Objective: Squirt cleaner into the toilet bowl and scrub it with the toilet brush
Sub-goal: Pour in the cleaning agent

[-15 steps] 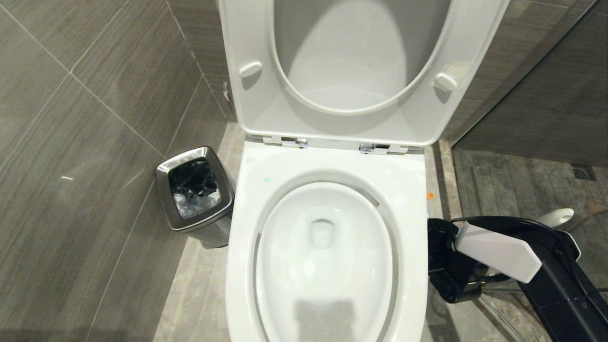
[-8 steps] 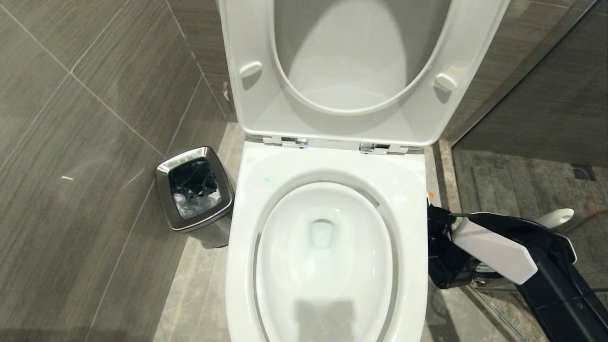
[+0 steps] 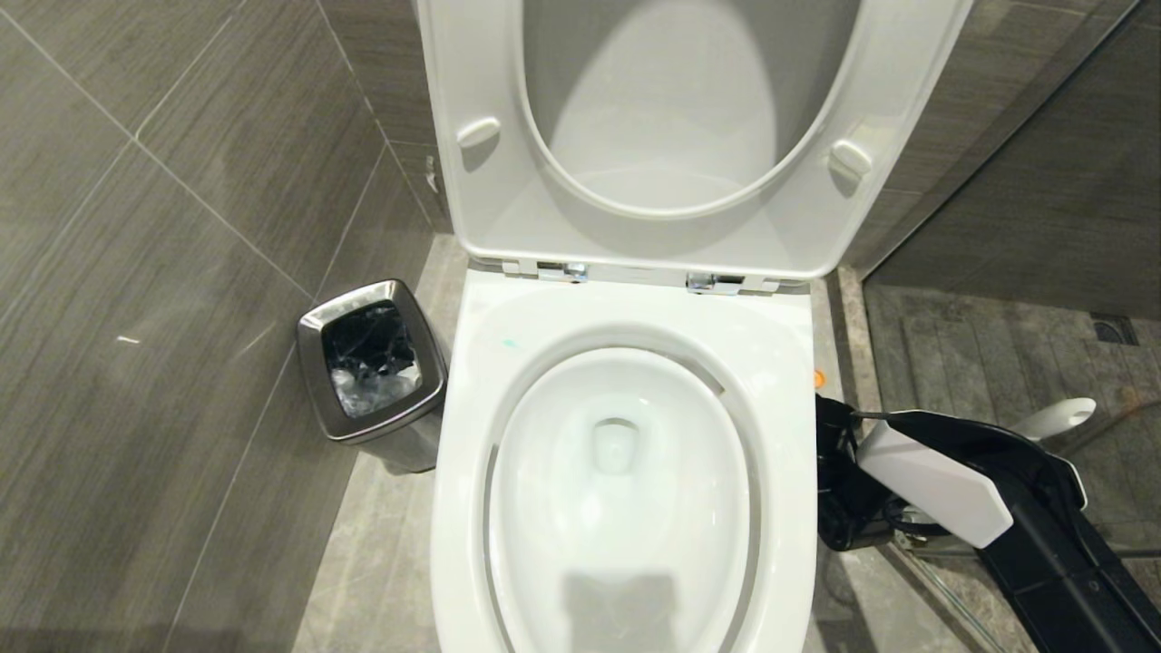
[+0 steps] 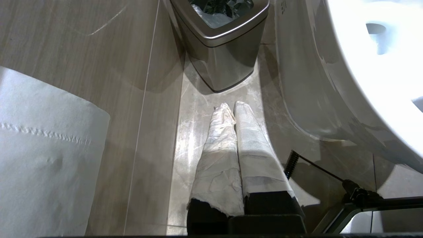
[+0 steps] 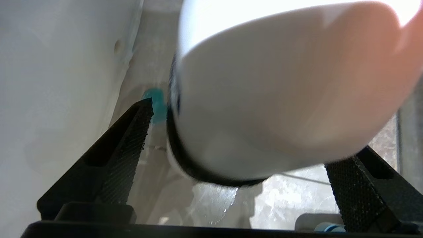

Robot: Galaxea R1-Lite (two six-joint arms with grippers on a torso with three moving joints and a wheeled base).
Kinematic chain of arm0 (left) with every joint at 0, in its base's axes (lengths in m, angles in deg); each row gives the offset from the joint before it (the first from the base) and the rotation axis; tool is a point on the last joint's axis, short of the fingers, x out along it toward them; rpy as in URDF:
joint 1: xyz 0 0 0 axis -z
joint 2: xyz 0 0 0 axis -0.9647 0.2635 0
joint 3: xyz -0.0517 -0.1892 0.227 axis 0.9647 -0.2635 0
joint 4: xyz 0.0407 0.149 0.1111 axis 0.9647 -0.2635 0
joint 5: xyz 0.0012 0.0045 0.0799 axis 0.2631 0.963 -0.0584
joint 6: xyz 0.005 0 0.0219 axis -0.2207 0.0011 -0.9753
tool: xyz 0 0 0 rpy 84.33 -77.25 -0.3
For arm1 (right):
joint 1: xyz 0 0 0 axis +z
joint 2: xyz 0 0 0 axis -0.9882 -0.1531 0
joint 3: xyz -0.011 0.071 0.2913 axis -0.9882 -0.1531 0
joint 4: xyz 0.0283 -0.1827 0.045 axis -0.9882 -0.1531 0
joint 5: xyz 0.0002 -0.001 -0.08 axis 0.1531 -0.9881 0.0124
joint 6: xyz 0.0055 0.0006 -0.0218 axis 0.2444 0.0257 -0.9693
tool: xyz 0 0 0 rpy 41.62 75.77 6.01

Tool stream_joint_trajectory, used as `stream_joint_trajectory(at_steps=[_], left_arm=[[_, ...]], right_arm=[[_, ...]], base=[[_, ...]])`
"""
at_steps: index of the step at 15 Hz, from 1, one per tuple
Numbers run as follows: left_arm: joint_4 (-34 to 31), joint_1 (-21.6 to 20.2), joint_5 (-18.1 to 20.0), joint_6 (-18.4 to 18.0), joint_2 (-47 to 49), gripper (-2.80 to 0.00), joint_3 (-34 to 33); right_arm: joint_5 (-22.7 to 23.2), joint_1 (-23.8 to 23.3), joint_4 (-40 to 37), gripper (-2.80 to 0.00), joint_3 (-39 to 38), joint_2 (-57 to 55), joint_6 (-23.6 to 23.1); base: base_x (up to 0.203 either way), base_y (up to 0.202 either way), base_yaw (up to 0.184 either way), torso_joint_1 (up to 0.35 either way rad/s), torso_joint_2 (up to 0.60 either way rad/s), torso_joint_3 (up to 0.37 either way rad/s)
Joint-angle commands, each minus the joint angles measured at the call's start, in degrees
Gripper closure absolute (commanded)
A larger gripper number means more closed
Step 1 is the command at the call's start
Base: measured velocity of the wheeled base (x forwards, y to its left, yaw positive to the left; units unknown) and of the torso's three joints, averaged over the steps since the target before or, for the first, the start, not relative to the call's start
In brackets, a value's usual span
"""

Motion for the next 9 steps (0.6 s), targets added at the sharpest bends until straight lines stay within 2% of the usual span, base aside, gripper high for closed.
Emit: stream_joint_trajectory(at_steps=[1,2,4,9], left_arm=[[0.0,0.0,0.0,0.0,0.0,0.0,0.0],[0.0,0.0,0.0,0.0,0.0,0.0,0.0],[0.0,0.0,0.0,0.0,0.0,0.0,-0.1],[0.0,0.0,0.0,0.0,0.0,0.0,0.0]], right_arm=[[0.1,0.0,0.4,-2.8,-1.4,0.8,-0.2],[0.5,0.0,0.3,-2.8,-2.7,1.4,-0.3],[4.4,0.0,0.2,-2.8,-3.5,1.7,-1.8],[5.0,0.0,-2.7,-2.8,-3.4,1.8,-3.3]], base=[[0.0,0.0,0.0,0.0,0.0,0.0],[0.0,0.0,0.0,0.0,0.0,0.0],[0.0,0.0,0.0,0.0,0.0,0.0],[0.0,0.0,0.0,0.0,0.0,0.0]])
